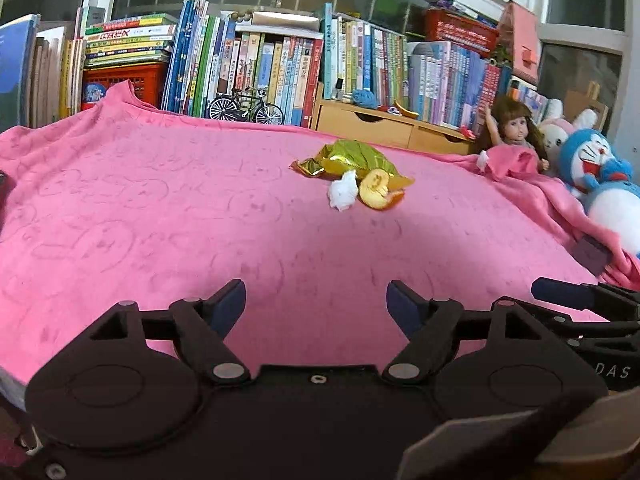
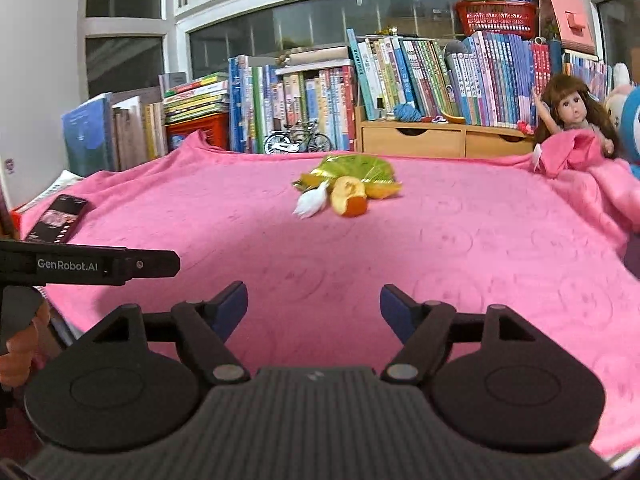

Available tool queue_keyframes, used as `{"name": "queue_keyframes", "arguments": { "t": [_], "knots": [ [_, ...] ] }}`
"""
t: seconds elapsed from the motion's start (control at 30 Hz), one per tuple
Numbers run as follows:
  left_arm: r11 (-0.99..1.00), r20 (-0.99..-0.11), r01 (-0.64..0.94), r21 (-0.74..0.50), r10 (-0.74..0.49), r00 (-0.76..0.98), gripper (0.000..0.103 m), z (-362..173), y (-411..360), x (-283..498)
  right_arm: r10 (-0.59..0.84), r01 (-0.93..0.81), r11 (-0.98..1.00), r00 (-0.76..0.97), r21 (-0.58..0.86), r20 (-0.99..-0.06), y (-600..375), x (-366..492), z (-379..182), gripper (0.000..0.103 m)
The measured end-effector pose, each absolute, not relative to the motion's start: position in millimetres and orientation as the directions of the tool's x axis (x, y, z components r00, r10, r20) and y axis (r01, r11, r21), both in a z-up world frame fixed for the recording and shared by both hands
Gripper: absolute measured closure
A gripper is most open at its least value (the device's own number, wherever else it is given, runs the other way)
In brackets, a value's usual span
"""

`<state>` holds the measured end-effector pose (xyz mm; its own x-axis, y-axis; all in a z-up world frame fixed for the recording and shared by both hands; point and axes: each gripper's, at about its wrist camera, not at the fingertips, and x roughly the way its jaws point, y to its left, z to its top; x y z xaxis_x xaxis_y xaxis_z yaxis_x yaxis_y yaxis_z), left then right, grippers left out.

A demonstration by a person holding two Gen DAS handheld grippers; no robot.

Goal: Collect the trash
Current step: 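Raise both open tools back over the towel, then grasp the white tissue with the left tool while the right tool grasps the bread slice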

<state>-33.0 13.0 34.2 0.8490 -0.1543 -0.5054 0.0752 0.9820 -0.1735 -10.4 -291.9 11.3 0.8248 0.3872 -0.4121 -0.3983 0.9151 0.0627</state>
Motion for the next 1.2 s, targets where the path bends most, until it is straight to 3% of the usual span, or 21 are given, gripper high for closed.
{"name": "queue_keyframes", "arguments": {
  "t": [0.4, 0.57, 0.67, 0.73, 0.77, 0.9, 0.97, 1.0, 1.2],
  "knots": [
    [0.985, -0.549, 0.070, -0.155, -0.145, 0.823, 0.027, 37.9, -18.1, 103.2, 0.287, -0.323, 0.946, 0.820, 0.013, -0.495, -272.7, 104.0, 18.4, 0.020],
    [0.988, -0.613, 0.064, -0.141, -0.137, 0.778, 0.031, 20.8, -30.7, 156.0, 0.258, -0.319, 0.947, 0.802, -0.022, -0.539, -264.9, 140.4, 12.1, 0.028],
    [0.990, -0.615, 0.082, -0.111, -0.133, 0.777, 0.036, 13.4, -38.5, 172.4, 0.259, -0.328, 0.944, 0.785, -0.024, -0.562, -262.0, 154.2, 7.2, 0.030],
    [0.989, -0.633, 0.091, -0.112, -0.142, 0.761, 0.052, 8.7, -41.8, 185.9, 0.260, -0.340, 0.940, 0.778, -0.036, -0.572, -258.4, 159.0, 3.7, 0.030],
    [0.988, -0.638, 0.090, -0.124, -0.149, 0.755, 0.055, 6.8, -42.3, 189.2, 0.262, -0.347, 0.937, 0.774, -0.041, -0.577, -256.3, 161.6, 2.0, 0.030],
    [0.981, -0.632, 0.070, -0.178, -0.169, 0.756, 0.058, 3.8, -40.2, 204.2, 0.276, -0.372, 0.927, 0.758, -0.044, -0.591, -249.2, 169.0, -2.8, 0.031],
    [0.977, -0.637, 0.070, -0.199, -0.183, 0.749, 0.068, 3.2, -40.0, 210.9, 0.277, -0.378, 0.924, 0.755, -0.050, -0.594, -245.0, 173.4, -4.5, 0.031],
    [0.975, -0.639, 0.072, -0.211, -0.193, 0.745, 0.080, 3.3, -39.3, 212.5, 0.277, -0.381, 0.923, 0.754, -0.053, -0.595, -242.5, 175.8, -5.3, 0.031],
    [0.979, -0.628, 0.046, -0.200, -0.164, 0.760, 0.081, 11.0, -34.6, 205.0, 0.287, -0.387, 0.921, 0.743, -0.038, -0.604, -228.6, 193.4, -7.9, 0.030]
  ]
}}
